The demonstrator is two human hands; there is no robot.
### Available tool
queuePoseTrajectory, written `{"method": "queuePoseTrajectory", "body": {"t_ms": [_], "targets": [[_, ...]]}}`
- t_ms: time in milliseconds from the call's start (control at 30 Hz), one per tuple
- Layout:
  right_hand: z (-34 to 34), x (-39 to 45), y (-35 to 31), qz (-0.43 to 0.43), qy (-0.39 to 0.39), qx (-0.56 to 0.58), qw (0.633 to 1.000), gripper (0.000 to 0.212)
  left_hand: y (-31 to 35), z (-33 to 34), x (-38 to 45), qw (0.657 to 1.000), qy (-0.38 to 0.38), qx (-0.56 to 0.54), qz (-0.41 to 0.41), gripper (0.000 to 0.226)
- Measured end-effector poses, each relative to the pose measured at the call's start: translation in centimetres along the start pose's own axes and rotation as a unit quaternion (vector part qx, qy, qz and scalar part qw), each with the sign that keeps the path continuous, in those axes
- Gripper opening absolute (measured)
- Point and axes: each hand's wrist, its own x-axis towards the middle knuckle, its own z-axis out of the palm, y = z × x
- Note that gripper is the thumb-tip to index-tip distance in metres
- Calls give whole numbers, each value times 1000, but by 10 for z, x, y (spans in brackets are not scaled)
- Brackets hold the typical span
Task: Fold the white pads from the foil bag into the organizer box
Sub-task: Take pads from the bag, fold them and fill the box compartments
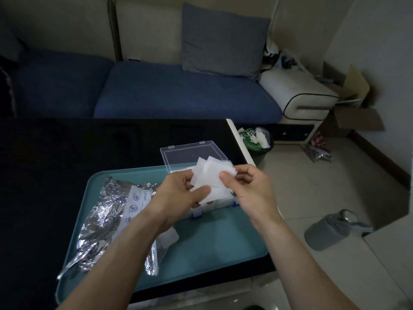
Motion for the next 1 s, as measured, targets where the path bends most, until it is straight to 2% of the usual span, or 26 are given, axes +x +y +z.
{"method": "queuePoseTrajectory", "body": {"t_ms": [67, 167, 233, 333, 433, 500, 533, 667, 833, 900, 1000], "targets": [[-3, 2, -5, 7, 15, 52, 999, 22, -1, 1, 1, 999, 31, 12, -11, 2], [-8, 4, -14, 72, -44, 237, 968, 36, -5, 1, 2, 994, 108, 7, -12, 4], [-11, 4, -16, 110, -78, 288, 948, 48, -6, 1, 4, 987, 153, -39, -9, 5], [-5, -2, -15, 154, -137, 267, 941, 54, -3, 3, 4, 972, 194, -135, -7, 8], [4, -10, -13, 199, -167, 262, 929, 39, -5, 6, 6, 966, 207, -154, -15, 4], [11, -13, -12, 217, -163, 253, 929, 20, -6, 10, 4, 961, 197, -191, -23, 8], [16, -14, -10, 220, -156, 244, 931, 17, -6, 12, 4, 959, 194, -205, -24, 10], [25, -13, -1, 205, -83, 198, 955, 26, -3, 20, 3, 951, 189, -244, -21, 9], [17, -6, -9, 152, -52, 179, 971, 4, -1, 19, 3, 962, 192, -192, 3, 13], [11, -3, -9, 123, -22, 156, 980, 6, -4, 17, 4, 966, 216, -139, 5, 16], [-1, 4, -9, 86, -6, 185, 979, 9, -7, 10, 5, 968, 243, -58, 14, 19]]}}
